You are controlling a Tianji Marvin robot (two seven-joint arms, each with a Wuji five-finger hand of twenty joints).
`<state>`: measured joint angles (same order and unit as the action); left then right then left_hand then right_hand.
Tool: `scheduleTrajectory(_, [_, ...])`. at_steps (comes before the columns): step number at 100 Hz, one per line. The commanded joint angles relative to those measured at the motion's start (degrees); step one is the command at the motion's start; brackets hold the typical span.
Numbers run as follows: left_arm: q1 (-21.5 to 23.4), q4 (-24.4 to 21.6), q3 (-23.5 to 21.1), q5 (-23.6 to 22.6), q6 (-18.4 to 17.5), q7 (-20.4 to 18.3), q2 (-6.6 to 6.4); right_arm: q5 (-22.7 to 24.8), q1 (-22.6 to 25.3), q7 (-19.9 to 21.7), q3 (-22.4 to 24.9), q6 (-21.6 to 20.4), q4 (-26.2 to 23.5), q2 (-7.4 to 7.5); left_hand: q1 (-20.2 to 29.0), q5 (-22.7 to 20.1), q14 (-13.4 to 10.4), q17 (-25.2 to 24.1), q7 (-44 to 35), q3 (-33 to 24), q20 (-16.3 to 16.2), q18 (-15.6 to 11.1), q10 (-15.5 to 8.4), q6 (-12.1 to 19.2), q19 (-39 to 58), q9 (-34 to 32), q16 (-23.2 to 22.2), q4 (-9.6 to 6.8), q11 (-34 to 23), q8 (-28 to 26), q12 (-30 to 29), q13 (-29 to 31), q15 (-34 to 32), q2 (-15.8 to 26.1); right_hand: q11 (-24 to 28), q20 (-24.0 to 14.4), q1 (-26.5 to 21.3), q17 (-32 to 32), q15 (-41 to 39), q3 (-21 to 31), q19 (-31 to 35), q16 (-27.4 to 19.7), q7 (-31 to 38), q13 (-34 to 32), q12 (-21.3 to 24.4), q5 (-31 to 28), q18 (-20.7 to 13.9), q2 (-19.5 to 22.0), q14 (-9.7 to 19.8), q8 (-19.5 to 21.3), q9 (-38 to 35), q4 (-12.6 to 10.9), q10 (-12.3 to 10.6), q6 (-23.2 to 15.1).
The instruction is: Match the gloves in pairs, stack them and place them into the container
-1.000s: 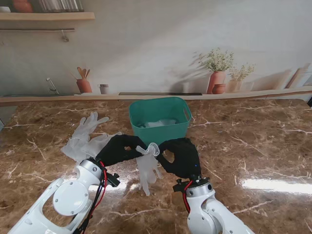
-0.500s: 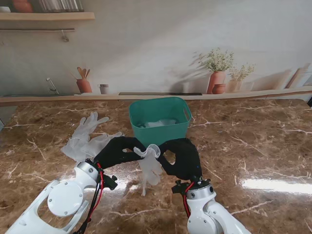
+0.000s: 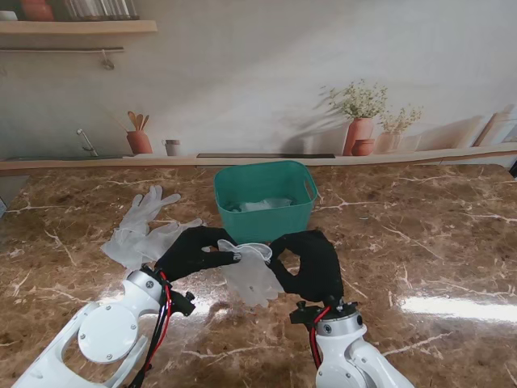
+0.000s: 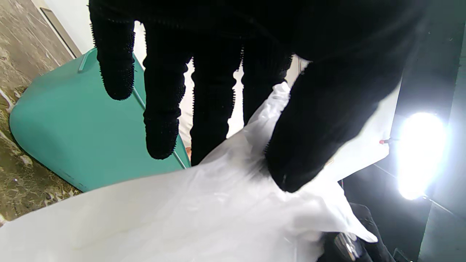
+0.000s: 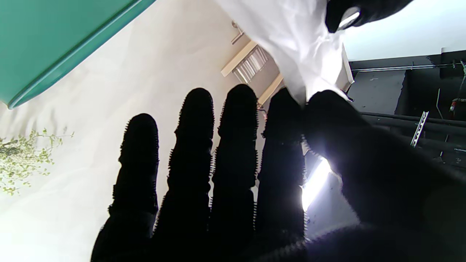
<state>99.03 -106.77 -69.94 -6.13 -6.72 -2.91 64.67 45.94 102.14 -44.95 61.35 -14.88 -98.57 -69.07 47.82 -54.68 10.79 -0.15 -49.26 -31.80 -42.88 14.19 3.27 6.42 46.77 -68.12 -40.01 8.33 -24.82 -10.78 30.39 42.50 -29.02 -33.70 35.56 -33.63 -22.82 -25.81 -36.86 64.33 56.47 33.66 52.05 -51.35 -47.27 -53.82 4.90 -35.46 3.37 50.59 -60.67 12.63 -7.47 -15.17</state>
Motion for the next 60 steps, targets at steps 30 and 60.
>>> scheduleTrajectory(30, [4.4,-4.6,-2.7,-2.0,-3.6,-7.6,-2.15,-2.0,9.5,10.3,6.3,-3.6,-7.8,1.55,2.1,-3.8,-0.1,4.3,0.5,0.3,-2.4,0.6,-0.6,-0.9,8.5,-8.8,-0.8,1.99,-1.0,4.0,-4.6,7.5,-5.1,1.5,0.1,-7.3,0.1,-2.8,-7.5,5.2,10.8,4.9,1.8,-5.0,-1.3,-3.6,2.7,-3.4,-1.9,-2.3,-5.4,0.4,1.7,-0.8])
scheduleTrajectory(60, [7.5,-7.2,-5.0,2.4,-4.1,-17.6,-4.32,-8.7,17.5,22.8,10.8,-6.0,-14.2,2.84,2.8,-2.4,-0.3,5.2,0.3,1.0,-1.2,-0.5,-0.8,-4.6,10.1,-10.8,0.2,2.23,-2.5,2.0,-8.4,9.5,-5.4,4.2,-1.1,-10.3,0.0,-6.8,-9.7,5.9,17.1,6.0,2.5,-9.0,-0.7,-4.3,4.6,-4.9,-3.3,-4.2,-8.3,0.0,3.1,0.4])
